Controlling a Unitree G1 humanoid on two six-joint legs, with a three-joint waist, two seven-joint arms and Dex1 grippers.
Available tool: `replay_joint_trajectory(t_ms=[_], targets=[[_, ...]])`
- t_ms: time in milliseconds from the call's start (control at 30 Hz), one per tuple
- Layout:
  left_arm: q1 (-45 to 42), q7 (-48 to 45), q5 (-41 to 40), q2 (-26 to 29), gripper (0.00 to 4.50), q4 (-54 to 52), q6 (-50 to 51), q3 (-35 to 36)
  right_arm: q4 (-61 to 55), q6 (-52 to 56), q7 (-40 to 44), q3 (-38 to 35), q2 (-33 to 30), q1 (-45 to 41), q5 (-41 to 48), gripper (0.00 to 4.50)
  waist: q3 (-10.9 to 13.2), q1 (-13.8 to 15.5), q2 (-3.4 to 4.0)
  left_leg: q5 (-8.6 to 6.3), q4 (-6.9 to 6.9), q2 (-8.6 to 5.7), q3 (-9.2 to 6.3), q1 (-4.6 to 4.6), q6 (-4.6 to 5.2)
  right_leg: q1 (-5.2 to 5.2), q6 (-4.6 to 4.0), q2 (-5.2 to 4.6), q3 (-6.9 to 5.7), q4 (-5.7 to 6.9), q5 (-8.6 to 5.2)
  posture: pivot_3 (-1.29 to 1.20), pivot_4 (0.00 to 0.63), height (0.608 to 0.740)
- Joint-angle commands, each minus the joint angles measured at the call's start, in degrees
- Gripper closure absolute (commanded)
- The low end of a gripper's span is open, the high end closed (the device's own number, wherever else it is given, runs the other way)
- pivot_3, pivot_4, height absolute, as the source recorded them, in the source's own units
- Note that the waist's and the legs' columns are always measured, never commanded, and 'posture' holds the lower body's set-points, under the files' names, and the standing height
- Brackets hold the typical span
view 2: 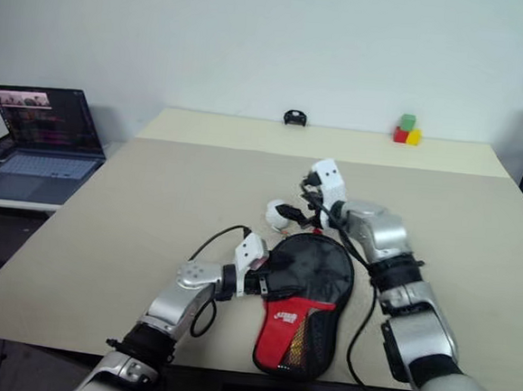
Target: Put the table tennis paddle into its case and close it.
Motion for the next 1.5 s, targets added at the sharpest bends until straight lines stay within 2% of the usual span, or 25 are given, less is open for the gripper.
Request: replay_joint_trajectory(t_ms=[33, 133, 333, 733, 833, 1067, 1233, 1500], targets=[[1.09, 0.54, -0.11, -0.04, 0.04, -1.97, 1.07, -0.85, 9.64, -8.80, -1.85, -1.23, 3.00, -5.01, -3.31, 0.00, 0.00, -0.15, 0.01, 0.00, 0.00, 0.00, 0.00, -0.01, -0.01, 0.00, 0.00, 0.00, -0.01, 0.00, 0.00, 0.00, 0.150, 0.740], [1.41, 1.13, -0.15, 0.12, 0.04, -2.86, 1.50, -0.77, 17.83, -13.67, -4.31, -2.84, 6.10, -8.36, -4.74, 0.00, 0.02, -0.38, 0.04, 0.02, 0.00, 0.00, 0.00, -0.01, -0.03, -0.02, 0.00, -0.01, 0.01, 0.01, 0.00, 0.00, 0.150, 0.740], [2.37, 2.25, -0.29, 0.77, 0.04, -4.94, 2.56, -0.38, 27.16, -20.16, -7.78, -4.12, 10.68, -11.27, -7.97, 0.00, 0.04, -0.56, 0.08, 0.04, -0.04, 0.00, 0.01, 0.00, -0.08, -0.04, -0.01, -0.02, 0.05, 0.01, 0.00, 0.00, 0.150, 0.740], [5.38, 5.28, -0.48, 2.65, 0.04, -10.02, 5.08, 0.44, 35.27, -27.38, -19.96, -0.17, 15.97, -12.12, -21.24, 0.00, 0.07, -0.74, 0.12, 0.12, -0.15, 0.01, 0.18, -0.03, -0.22, -0.29, -0.04, -0.01, 0.31, 0.14, 0.00, 0.00, 0.150, 0.740], [5.92, 5.69, -0.76, 3.16, 0.00, -10.86, 5.65, 0.57, 35.59, -28.78, -23.92, 0.47, 16.01, -12.47, -23.91, 0.62, 0.07, -0.77, 0.12, 0.13, -0.18, 0.01, 0.21, -0.03, -0.24, -0.34, -0.04, 0.00, 0.36, 0.17, -0.01, 0.00, 0.150, 0.740], [5.95, 6.00, -0.94, 3.59, 0.00, -10.91, 5.76, 0.28, 35.84, -28.11, -25.06, -2.25, 16.70, -12.29, -23.28, 3.12, 0.07, -0.86, 0.12, 0.15, -0.36, 0.02, 0.66, -0.02, -0.27, -0.70, -0.04, 0.02, 0.82, 0.45, -0.01, 0.00, 0.150, 0.740], [1.25, 5.59, 2.17, 1.43, 0.00, -3.19, 1.92, -2.90, 35.65, -26.69, -24.17, -4.31, 16.58, -10.95, -22.17, 4.46, 0.06, -0.72, 0.10, 0.16, -0.37, 0.02, 0.78, 0.00, -0.27, -0.74, -0.04, 0.03, 0.92, 0.52, -0.01, 0.00, 0.150, 0.740], [-1.64, 4.56, 4.31, -0.76, 0.00, 7.12, -3.14, -5.30, 34.50, -26.67, -25.40, -8.34, 14.55, -11.40, -20.24, 4.49, 0.00, -0.26, 0.05, 0.17, -0.25, 0.01, 0.85, 0.09, -0.21, -0.62, -0.04, -0.02, 0.93, 0.63, 0.00, 0.00, 0.150, 0.740]])
